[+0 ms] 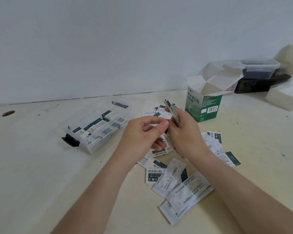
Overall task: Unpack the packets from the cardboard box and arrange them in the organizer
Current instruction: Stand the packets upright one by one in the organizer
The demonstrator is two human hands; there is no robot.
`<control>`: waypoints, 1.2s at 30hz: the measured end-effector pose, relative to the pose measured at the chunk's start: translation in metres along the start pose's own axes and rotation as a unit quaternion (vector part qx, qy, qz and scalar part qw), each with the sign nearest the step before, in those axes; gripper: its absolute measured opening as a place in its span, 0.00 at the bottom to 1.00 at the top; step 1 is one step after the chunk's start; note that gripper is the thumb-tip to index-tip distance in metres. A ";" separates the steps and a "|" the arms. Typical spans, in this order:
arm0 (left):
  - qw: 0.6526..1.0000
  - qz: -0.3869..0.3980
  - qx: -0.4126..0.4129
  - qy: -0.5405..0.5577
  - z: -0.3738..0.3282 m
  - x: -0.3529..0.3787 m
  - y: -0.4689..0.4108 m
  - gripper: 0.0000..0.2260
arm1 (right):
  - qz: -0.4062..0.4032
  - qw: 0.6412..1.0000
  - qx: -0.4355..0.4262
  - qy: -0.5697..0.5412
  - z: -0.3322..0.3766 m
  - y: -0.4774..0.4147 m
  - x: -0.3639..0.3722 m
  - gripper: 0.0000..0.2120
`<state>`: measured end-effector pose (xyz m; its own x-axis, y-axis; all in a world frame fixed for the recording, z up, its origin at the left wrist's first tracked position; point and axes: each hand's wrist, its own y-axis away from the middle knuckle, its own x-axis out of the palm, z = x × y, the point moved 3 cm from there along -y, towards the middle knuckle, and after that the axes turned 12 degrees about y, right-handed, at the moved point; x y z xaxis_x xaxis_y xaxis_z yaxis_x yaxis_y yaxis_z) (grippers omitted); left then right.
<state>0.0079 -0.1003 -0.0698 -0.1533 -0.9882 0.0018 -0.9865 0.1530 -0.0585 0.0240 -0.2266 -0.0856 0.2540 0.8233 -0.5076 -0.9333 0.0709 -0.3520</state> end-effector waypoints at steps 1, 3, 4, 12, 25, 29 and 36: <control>1.000 -0.008 0.002 -0.011 0.000 -0.001 -0.001 0.08 | -0.002 1.000 0.004 0.000 0.001 0.000 -0.001 0.10; 0.998 -0.031 0.012 -0.059 0.000 -0.003 -0.001 0.13 | 0.013 0.999 0.032 -0.032 0.005 0.003 -0.003 0.08; 0.996 -0.042 0.013 -0.078 -0.001 -0.005 -0.001 0.14 | 0.034 0.996 0.061 -0.063 0.005 0.003 -0.003 0.09; 0.996 -0.072 0.026 -0.051 -0.014 -0.029 -0.003 0.14 | 0.268 0.852 0.285 -0.347 -0.004 0.007 -0.006 0.17; 0.956 0.066 0.122 -0.258 -0.007 -0.002 0.007 0.42 | 0.320 0.837 0.221 -0.385 0.005 0.013 0.005 0.13; 0.909 0.089 0.149 -0.379 0.003 0.013 0.008 0.50 | 0.303 0.864 0.205 -0.346 0.005 0.014 0.006 0.06; 0.902 0.068 0.192 -0.380 -0.008 0.014 0.015 0.42 | 0.218 0.917 0.197 -0.270 -0.007 -0.003 -0.017 0.05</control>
<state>-0.0093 -0.1115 -0.0626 -0.0430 -0.7056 -0.7073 -0.8463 0.4020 -0.3495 0.0246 -0.2449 -0.0811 -0.2295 0.9728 -0.0313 -0.9623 -0.2220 0.1571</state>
